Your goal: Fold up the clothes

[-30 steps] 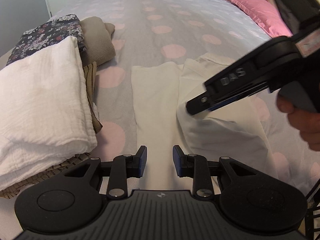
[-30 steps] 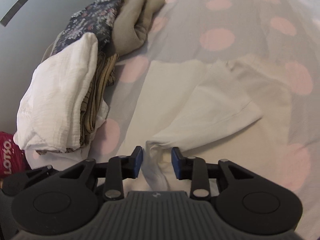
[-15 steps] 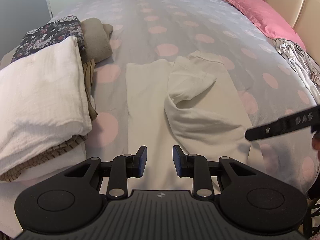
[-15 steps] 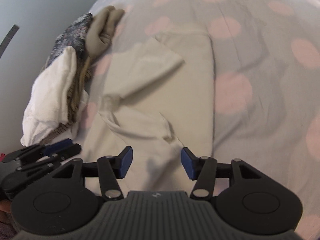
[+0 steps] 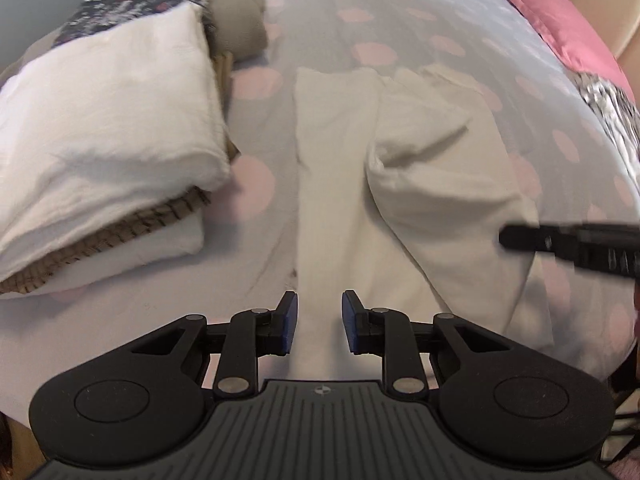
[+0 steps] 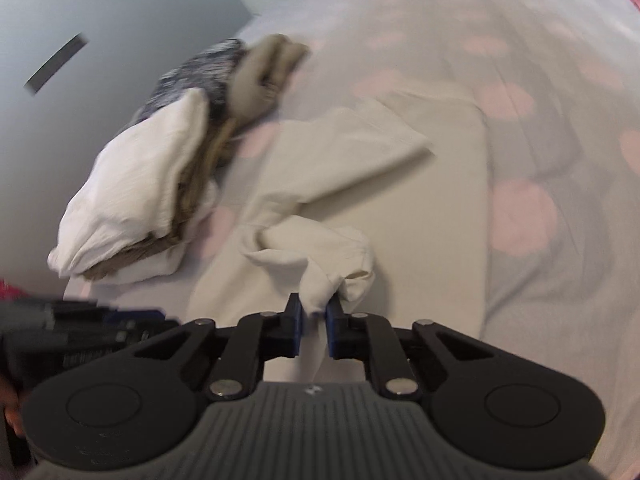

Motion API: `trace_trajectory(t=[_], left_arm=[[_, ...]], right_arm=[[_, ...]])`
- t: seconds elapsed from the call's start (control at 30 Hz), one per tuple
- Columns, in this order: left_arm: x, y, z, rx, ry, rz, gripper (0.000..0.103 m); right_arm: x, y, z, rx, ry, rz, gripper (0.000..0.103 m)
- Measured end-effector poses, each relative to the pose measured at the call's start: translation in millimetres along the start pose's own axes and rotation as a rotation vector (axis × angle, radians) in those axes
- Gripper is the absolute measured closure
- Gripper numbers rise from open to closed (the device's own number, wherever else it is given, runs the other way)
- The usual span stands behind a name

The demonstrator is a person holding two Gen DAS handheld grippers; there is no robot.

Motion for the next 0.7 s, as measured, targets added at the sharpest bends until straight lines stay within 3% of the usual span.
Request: trace_trajectory(t=[0.17, 0.27, 0.43, 0.5, 0.57, 0.7], left_arm=[[13.0, 16.2, -16.8, 0.009, 0.072, 0.05, 0.081], [13.3, 17.3, -21.1, 0.005, 0.084, 0.051, 0.081], [8.3, 12.3, -22.7, -0.011, 0.072, 0.037, 0.081], [5.5, 11.3, -23.7, -0.018, 0.071, 0.033, 0.081], [3.6, 10.2, -24.9, -0.025, 0.077, 0.029, 0.081], [2.8, 15.0, -21.5, -0.079, 0.069, 0.058, 0.081]], right_arm=[[-12.6, -1.5, -64.5, 0.032, 0.275, 0.029, 0.092], [-24.6, -15.3, -89.7, 0.032, 0.382, 0.001, 0.092], [-38.9, -45.4, -102.7, 0.004, 0.449, -0.066, 0.092], [-43.4, -51.2, -102.4, 0.004, 0.455, -0.09, 0.086], [-47.6, -46.1, -101.2, 0.021, 0.461, -0.095, 0.077], [-51.9, -16.5, -88.6, 0.035, 0.484, -0.061, 0.072]])
Point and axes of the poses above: each gripper's, at about its wrist camera, not at the fingertips, and y roughly against the way its jaws point, z to its right, x to its top, the point moved 3 cm from there along -y, roughly the way its jaws point, and after that the axes turned 5 degrees about -x, right-handed, at the moved point
